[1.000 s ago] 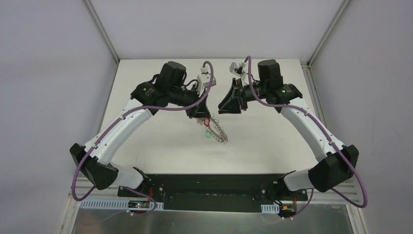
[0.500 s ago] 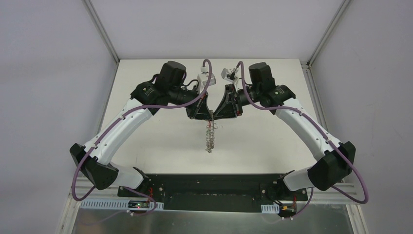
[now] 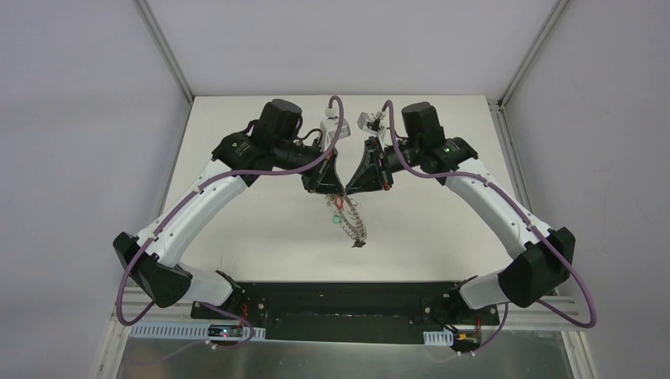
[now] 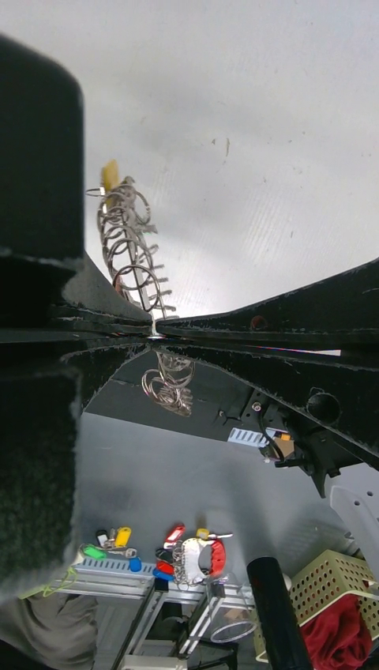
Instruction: Put the keys on the keyring
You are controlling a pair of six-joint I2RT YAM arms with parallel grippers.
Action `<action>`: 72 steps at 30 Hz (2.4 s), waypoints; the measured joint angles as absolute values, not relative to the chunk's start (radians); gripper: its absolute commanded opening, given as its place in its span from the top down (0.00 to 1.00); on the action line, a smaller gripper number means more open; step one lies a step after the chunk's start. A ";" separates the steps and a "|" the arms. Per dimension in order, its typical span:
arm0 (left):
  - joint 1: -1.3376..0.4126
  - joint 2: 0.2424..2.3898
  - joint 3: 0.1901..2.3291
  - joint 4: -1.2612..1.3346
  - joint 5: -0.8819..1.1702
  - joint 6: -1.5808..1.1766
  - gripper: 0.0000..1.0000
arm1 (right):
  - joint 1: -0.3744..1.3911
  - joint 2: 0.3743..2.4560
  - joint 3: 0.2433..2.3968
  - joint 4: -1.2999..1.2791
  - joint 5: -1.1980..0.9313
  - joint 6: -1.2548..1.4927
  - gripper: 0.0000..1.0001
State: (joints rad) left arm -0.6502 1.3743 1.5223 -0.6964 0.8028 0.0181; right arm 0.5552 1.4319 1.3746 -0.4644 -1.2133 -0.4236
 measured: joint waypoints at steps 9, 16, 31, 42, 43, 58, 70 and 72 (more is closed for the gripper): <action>-0.573 1.314 1.421 -0.557 0.834 -0.067 0.68 | 0.554 1.447 1.399 -0.440 -1.204 -0.356 1.00; -0.533 1.277 1.341 -0.399 0.880 -0.157 0.66 | 0.549 1.459 1.399 -0.345 -1.203 -0.217 1.00; -0.495 1.260 1.242 -0.208 0.934 -0.293 0.79 | 0.514 1.485 1.360 -0.138 -1.216 -0.002 1.00; -0.495 1.254 1.220 -0.161 0.955 -0.328 0.93 | 0.505 1.486 1.360 -0.109 -1.216 0.080 1.00; -0.495 1.254 1.220 -0.160 0.957 -0.329 0.97 | 0.505 1.486 1.360 -0.109 -1.216 0.082 1.00; -0.489 1.263 1.335 -0.422 0.884 -0.208 1.00 | 0.515 1.481 1.350 -0.226 -1.184 -0.142 0.75; -0.558 1.374 1.510 -0.751 0.828 0.047 1.00 | 0.543 1.480 1.396 -0.364 -1.148 -0.268 0.65; -0.564 1.381 1.512 -0.764 0.829 0.058 1.00 | 0.543 1.480 1.402 -0.366 -1.149 -0.274 0.65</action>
State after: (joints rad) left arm -0.5636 1.3808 1.5124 -0.7639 0.8291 0.0582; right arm 0.5434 1.4796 1.4017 -0.3664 -1.1488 -0.2737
